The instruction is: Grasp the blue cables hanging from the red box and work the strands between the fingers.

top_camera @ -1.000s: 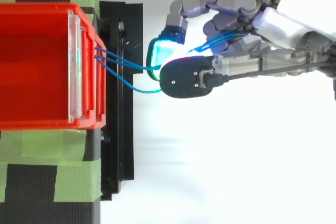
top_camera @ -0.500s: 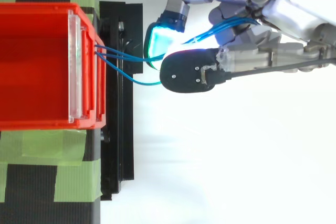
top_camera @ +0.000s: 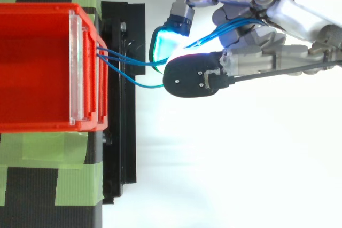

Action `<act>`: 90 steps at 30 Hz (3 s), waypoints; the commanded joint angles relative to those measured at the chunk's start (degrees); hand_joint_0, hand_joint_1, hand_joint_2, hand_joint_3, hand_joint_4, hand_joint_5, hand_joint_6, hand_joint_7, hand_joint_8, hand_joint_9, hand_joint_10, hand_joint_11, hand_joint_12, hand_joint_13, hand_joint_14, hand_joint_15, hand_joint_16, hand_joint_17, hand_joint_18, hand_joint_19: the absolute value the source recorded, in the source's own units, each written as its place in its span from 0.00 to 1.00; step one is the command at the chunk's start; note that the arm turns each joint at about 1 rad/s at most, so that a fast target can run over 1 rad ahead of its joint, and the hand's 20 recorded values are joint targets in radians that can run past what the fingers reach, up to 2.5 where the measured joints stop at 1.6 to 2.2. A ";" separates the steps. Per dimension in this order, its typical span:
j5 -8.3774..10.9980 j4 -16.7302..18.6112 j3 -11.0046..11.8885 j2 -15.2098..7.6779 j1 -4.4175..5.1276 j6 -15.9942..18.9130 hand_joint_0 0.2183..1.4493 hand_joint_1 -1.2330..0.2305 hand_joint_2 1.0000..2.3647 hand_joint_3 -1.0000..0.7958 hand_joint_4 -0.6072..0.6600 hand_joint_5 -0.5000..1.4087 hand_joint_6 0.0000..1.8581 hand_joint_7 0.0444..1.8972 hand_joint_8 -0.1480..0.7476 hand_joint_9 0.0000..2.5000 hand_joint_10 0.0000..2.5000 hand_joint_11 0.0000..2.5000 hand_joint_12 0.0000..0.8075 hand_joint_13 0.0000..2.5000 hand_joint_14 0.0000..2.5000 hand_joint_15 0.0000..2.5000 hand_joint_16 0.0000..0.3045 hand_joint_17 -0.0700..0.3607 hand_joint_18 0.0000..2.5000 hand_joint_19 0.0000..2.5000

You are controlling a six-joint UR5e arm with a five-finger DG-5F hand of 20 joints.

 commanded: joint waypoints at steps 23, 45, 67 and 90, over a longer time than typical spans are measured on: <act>0.31 0.32 -0.01 0.00 -0.09 0.49 0.58 0.32 0.23 0.67 0.61 0.31 0.24 0.61 0.57 0.33 1.00 0.92 0.50 0.40 1.00 0.58 0.19 0.47 0.56 0.59; 0.49 1.99 -0.01 0.00 -0.09 1.19 0.86 0.38 0.01 0.72 0.58 0.51 0.00 0.70 0.57 0.33 1.00 0.92 0.50 0.40 1.00 0.58 0.19 0.47 0.56 0.59; 0.49 1.20 -0.01 0.00 -0.09 11.30 0.56 0.37 0.01 0.31 0.63 0.46 0.00 0.71 0.57 0.33 1.00 0.92 0.50 0.40 1.00 0.58 0.19 0.47 0.56 0.59; -3.03 -2.76 -0.01 0.00 0.18 21.23 0.77 0.38 0.01 0.60 0.59 0.59 0.01 0.75 0.57 0.33 1.00 0.92 0.50 0.40 1.00 0.58 0.19 0.47 0.56 0.59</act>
